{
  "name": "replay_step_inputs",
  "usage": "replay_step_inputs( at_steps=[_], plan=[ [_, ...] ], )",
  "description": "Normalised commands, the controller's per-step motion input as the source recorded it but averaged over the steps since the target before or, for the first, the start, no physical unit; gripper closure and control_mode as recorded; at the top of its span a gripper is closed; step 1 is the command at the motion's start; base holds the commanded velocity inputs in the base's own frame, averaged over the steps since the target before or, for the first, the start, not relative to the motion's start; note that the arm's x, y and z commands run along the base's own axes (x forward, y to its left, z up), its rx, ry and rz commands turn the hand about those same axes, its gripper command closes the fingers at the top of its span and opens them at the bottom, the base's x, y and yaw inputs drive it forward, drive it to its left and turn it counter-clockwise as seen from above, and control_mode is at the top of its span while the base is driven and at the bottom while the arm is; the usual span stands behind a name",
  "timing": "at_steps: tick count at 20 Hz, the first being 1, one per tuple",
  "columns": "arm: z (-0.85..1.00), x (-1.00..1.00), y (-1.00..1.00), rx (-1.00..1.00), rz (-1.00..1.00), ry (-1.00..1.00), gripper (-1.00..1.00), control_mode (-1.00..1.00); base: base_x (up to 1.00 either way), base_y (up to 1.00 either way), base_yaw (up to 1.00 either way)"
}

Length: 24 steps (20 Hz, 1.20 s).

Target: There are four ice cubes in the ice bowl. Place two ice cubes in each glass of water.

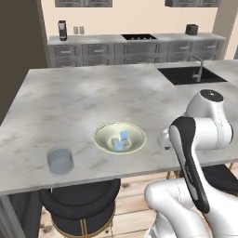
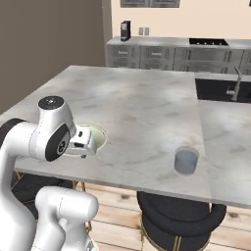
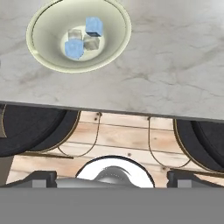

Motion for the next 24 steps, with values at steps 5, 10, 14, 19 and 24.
replay_step_inputs(
  at_steps=[5, 10, 14, 19, 24],
  plan=[
    [0.00, 0.00, 0.00, 0.00, 0.00, 0.00, -1.00, 1.00, 0.58, -0.35, 0.14],
    [0.00, 0.00, 0.00, 0.00, 0.00, 0.00, -1.00, 1.00, 0.42, -0.47, 0.20],
    [0.00, 0.04, -0.02, 0.00, 0.00, 0.00, -1.00, -1.00, 0.18, -0.19, 0.04],
    [0.00, 0.24, 0.01, 0.00, 0.04, -0.01, -1.00, -1.00, 0.00, 0.00, 0.00],
    [0.06, 0.23, 0.06, 0.00, 0.09, -0.01, -1.00, -1.00, 0.00, 0.00, 0.00]
  ],
)
